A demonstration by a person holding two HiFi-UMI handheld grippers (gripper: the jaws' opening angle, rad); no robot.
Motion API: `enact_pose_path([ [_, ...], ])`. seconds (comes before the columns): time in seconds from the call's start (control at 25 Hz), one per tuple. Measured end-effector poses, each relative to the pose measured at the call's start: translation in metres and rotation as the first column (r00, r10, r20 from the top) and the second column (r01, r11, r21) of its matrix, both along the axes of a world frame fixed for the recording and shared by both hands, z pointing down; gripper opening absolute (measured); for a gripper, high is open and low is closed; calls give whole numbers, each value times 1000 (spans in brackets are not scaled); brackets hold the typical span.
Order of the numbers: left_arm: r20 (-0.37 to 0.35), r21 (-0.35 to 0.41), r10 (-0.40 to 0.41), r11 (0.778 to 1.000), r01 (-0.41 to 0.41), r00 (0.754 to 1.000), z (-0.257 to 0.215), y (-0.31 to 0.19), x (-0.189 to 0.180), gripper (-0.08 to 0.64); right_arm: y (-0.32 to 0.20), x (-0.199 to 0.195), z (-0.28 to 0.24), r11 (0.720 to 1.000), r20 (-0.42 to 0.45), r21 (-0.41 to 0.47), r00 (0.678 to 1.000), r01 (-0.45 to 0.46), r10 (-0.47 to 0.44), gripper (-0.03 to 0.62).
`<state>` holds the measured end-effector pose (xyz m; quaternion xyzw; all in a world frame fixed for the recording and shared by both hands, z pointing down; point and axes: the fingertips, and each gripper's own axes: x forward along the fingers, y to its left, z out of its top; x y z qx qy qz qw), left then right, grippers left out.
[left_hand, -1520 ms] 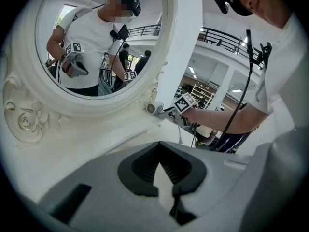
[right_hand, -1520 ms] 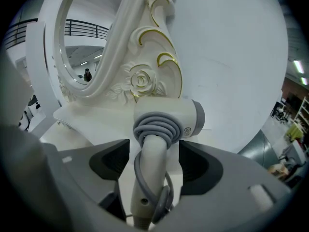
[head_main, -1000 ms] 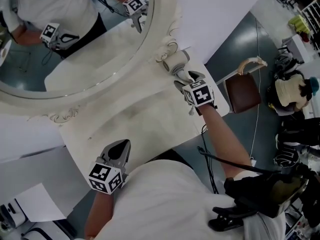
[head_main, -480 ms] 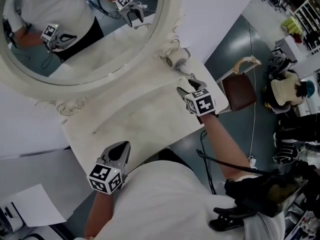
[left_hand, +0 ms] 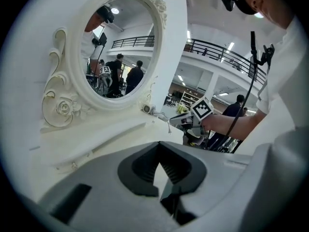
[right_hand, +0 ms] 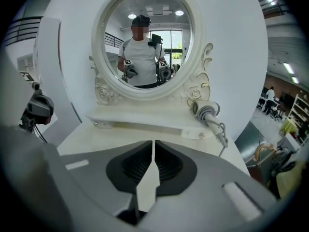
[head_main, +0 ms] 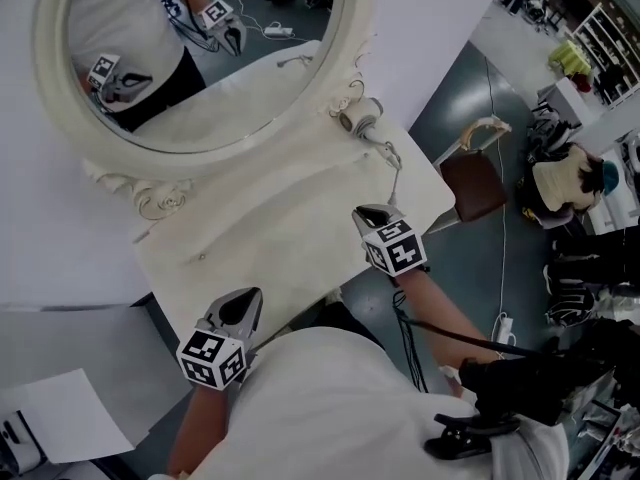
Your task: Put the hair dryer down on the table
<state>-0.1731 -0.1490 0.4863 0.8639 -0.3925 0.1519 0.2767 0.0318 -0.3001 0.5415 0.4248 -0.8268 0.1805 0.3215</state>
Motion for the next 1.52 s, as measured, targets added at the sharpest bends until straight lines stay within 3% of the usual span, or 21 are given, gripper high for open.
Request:
enact_pose_path([
  [0.08, -4, 0, 4, 1000, -4, 1000, 2, 11, -9, 2, 21, -13, 0, 1000, 8, -5, 1000, 6, -6, 2],
  [0.6, -8, -20, 49, 999, -49, 999, 18, 69, -53, 2, 137, -92, -1, 998, 93, -31, 994, 62, -59, 2],
  [1.08, 5, -14, 105, 994, -105, 994, 11, 89, -64, 2, 189, -131, -9, 992, 96, -34, 989, 121, -117, 2],
  [1.52, 2, -41, 109, 993, -109, 994, 21, 101, -70, 2, 201, -144, -7, 989, 98, -30, 985, 143, -140, 2],
])
